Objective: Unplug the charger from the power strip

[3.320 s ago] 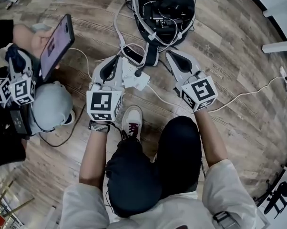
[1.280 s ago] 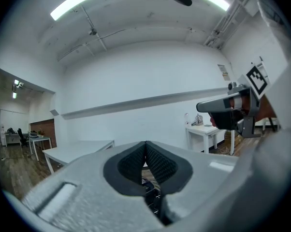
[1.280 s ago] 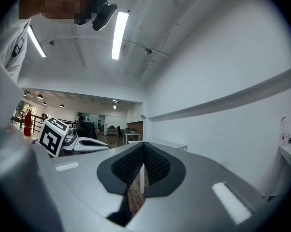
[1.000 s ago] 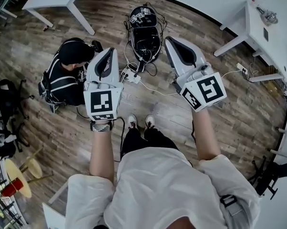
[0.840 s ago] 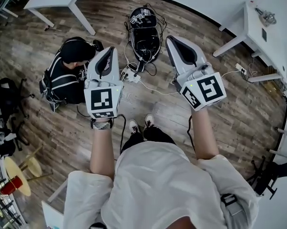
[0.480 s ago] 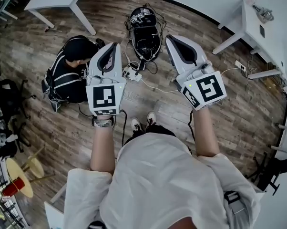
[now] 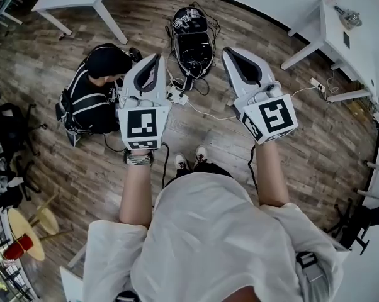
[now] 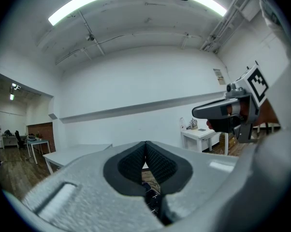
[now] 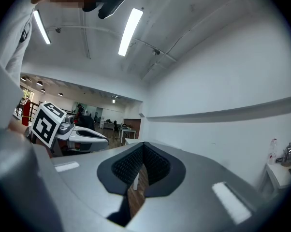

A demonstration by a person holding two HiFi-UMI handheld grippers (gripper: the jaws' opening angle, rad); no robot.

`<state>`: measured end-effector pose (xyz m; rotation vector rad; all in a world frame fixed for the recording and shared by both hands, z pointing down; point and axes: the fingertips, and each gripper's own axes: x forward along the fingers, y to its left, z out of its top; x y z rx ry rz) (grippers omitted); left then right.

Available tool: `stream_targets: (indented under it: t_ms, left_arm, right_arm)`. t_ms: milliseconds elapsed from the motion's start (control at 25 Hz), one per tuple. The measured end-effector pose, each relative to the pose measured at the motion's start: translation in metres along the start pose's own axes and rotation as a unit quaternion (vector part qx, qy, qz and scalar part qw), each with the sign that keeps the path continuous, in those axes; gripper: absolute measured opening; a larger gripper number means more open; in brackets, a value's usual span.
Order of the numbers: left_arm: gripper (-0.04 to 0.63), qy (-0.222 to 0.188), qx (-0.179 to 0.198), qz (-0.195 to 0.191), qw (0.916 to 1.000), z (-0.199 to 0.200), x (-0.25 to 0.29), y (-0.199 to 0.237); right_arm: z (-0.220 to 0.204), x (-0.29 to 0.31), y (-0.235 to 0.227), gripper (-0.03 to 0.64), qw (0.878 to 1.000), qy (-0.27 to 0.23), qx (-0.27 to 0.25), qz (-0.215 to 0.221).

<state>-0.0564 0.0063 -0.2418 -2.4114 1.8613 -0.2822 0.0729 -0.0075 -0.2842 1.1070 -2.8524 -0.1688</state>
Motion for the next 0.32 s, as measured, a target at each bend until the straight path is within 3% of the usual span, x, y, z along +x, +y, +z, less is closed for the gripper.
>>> stream_targets:
  t_ms: [320]
  left_arm:
    - [0.006,0.008,0.002,-0.013,0.9999,-0.0076,0.0053,-0.0043]
  right_arm:
    - [-0.0076,0.0001,0.0003,0.002,1.000,0.007,0.004,-0.010]
